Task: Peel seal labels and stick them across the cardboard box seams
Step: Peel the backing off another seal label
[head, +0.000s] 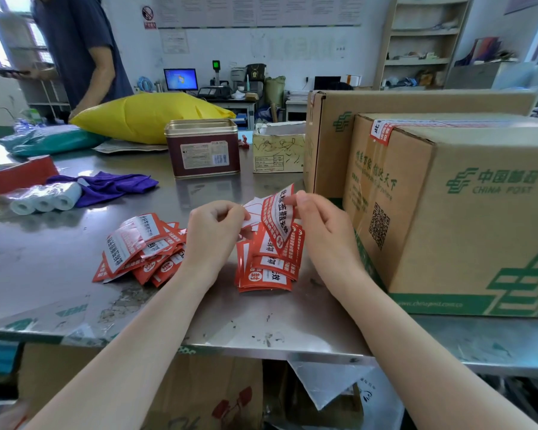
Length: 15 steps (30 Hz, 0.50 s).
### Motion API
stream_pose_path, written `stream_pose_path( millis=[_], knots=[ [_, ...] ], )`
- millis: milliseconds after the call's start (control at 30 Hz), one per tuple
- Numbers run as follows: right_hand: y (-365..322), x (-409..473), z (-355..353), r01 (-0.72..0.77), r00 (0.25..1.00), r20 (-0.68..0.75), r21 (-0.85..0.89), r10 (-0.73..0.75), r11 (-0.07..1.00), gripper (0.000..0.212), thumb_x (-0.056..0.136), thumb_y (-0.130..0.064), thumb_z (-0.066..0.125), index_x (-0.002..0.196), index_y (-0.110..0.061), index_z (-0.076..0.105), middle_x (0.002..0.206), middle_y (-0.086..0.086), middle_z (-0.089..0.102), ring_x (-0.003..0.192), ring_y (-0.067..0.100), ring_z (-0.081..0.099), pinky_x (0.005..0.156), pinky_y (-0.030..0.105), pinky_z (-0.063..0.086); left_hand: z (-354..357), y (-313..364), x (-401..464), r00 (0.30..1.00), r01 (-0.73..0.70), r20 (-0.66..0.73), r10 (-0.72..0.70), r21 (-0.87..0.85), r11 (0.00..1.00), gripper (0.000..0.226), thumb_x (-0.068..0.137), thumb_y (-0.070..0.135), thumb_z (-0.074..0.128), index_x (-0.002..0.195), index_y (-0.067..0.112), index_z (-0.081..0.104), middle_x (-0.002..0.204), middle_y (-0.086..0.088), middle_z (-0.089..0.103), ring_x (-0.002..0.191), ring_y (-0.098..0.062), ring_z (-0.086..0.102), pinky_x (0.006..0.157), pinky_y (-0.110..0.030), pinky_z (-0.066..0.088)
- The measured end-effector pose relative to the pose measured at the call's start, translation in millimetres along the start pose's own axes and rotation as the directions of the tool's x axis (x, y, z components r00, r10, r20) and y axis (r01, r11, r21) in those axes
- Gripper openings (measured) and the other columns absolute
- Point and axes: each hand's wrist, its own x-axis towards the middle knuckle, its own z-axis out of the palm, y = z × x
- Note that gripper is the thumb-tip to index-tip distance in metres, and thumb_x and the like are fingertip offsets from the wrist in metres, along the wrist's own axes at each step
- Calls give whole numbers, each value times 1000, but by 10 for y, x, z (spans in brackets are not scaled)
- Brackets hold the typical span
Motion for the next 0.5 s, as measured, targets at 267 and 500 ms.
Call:
stream_pose_path(
  millis=[267, 500],
  knots=[
    [16, 43, -42, 51, 987, -152, 33, -45, 998, 33, 96, -29, 42, 124, -15, 56, 125, -3, 55, 108, 5, 55, 81, 7, 46, -7, -22, 46, 986, -60, -157, 62, 20, 998, 21, 91, 14, 49, 85, 21, 69, 79, 17, 61, 80, -3, 58, 80, -34, 54],
    [53, 68, -59, 76, 972, -223, 23, -69, 997, 31, 97, -24, 41, 125, -16, 53, 129, -3, 51, 114, 5, 50, 81, 2, 40, 8, -34, 50, 997, 33, -71, -31, 29, 999, 40, 94, 27, 43, 132, 19, 53, 135, 5, 51, 119, -18, 50, 90, -27, 43]
  ],
)
